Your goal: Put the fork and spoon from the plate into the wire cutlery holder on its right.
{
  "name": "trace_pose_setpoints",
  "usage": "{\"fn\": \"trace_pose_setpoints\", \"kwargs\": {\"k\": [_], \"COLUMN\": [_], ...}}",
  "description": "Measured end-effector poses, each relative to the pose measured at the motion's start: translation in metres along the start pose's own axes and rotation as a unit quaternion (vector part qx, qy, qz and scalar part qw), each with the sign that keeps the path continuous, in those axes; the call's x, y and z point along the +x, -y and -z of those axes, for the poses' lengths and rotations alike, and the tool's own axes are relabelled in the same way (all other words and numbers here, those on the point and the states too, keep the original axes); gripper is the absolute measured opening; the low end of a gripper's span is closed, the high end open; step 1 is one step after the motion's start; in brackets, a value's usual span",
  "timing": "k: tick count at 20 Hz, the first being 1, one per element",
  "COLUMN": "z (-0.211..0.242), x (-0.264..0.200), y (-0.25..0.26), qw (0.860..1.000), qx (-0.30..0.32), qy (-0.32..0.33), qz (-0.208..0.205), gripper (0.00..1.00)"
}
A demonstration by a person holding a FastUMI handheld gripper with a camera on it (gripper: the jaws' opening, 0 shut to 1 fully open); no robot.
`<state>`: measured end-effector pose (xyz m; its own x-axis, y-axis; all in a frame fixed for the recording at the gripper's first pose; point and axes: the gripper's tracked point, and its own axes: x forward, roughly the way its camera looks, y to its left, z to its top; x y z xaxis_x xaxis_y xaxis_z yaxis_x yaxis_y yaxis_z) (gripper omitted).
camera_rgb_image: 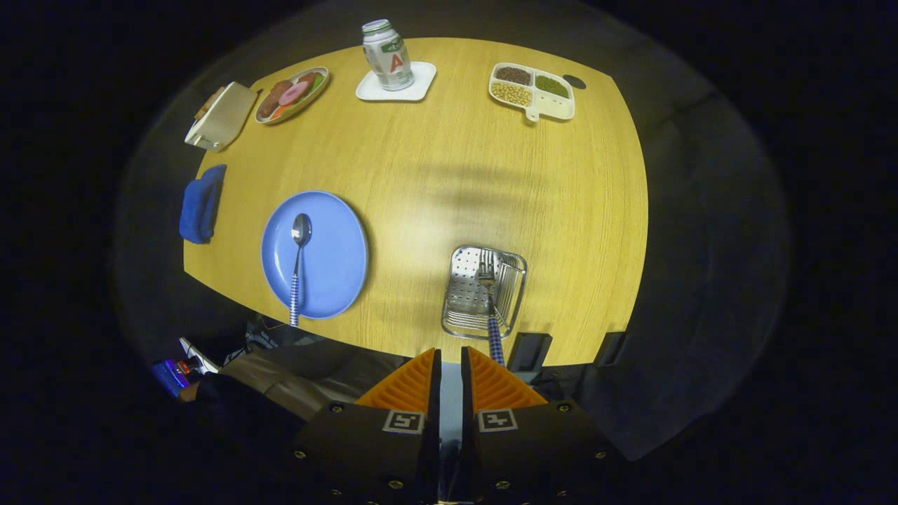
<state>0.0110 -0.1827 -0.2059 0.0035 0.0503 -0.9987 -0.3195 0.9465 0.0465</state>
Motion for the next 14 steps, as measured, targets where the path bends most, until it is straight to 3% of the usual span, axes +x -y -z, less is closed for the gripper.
{"fn": "trace_pose_setpoints", "kwargs": {"k": [6,9,14], "z": [0.015,0.021,0.017], "x": [-0.001,0.011,0.026], "y": [-0.056,-0.082,-0.127], "qw": [0.999,0.998,0.997], "qx": [-0.019,-0.041,-0.060], "qy": [0.035,0.032,0.028], "qz": [-0.015,-0.020,-0.039], "gripper": [0.14,0.19,0.19]}}
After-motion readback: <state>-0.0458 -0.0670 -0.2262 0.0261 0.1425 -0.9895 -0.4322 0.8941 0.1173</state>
